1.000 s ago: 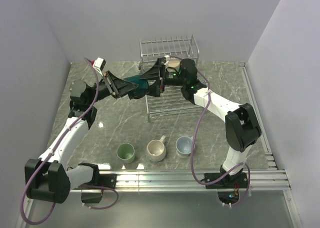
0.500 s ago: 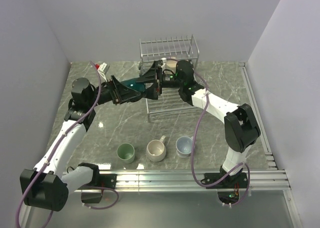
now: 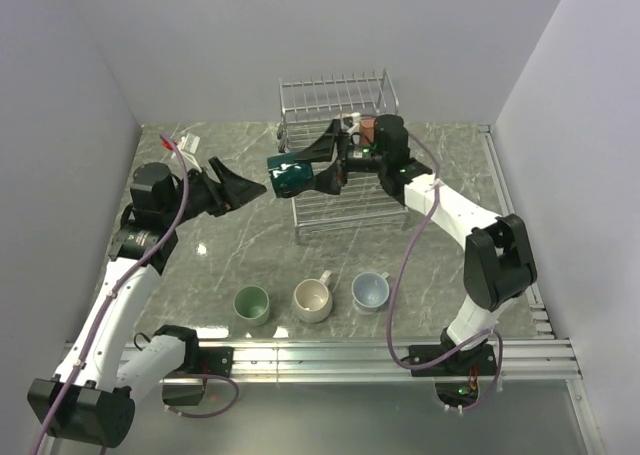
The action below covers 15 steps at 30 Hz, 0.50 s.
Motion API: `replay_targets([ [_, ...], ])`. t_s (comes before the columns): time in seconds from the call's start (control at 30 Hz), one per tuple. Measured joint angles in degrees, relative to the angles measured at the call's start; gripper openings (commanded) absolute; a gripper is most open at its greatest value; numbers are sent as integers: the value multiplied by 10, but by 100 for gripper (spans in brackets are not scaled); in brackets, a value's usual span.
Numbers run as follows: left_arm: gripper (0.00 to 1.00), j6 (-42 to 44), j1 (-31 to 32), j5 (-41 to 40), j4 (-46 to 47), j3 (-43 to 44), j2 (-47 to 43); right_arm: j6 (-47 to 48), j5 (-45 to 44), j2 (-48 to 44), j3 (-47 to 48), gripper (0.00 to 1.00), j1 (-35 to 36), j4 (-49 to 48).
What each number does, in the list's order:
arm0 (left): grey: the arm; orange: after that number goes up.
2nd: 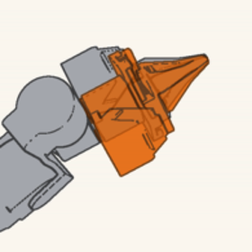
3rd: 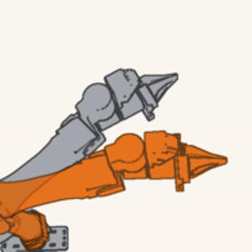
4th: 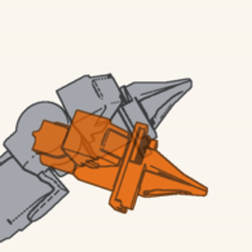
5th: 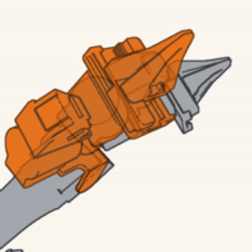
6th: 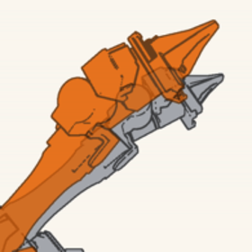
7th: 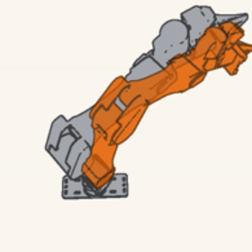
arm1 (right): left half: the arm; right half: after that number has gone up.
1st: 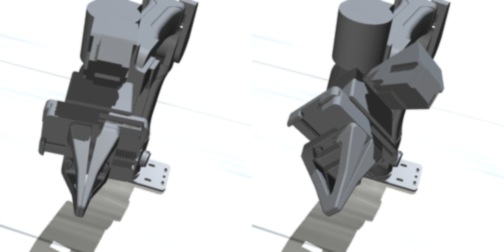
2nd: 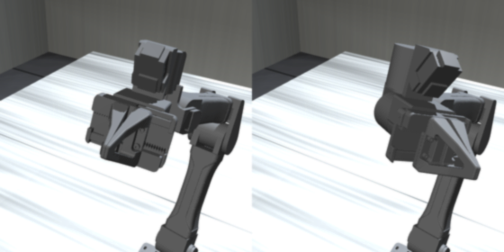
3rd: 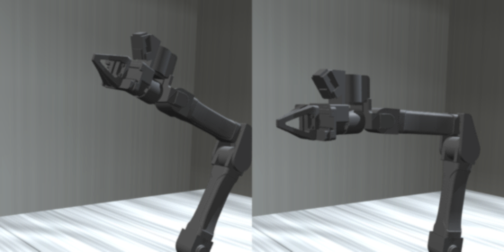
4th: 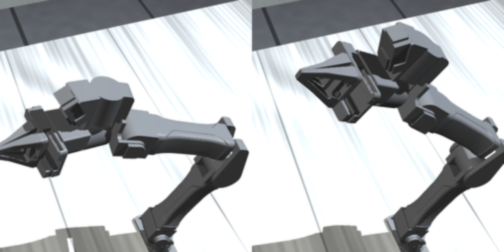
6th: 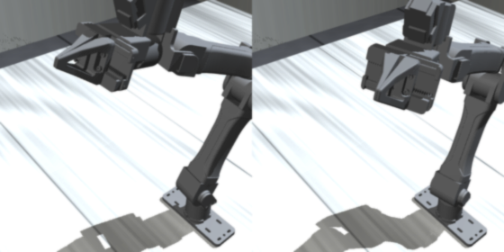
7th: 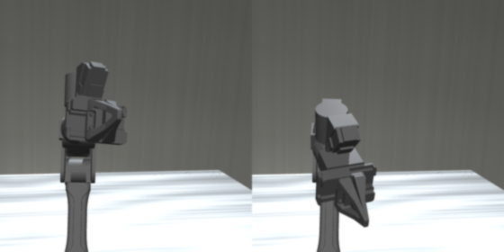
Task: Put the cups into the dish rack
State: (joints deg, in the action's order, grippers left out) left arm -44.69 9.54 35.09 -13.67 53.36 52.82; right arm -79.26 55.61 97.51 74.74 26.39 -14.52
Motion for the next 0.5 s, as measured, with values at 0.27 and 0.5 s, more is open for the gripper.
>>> replay_targets([
  [0.27, 73, 48, -3, -139, -100, 47, -6, 247, -119, 14, 165, 0, -53, 354],
  [0.5, 71, 55, -3, -176, -141, 50, -7, 421, -350, 106, 428, 0, -13, 592],
])
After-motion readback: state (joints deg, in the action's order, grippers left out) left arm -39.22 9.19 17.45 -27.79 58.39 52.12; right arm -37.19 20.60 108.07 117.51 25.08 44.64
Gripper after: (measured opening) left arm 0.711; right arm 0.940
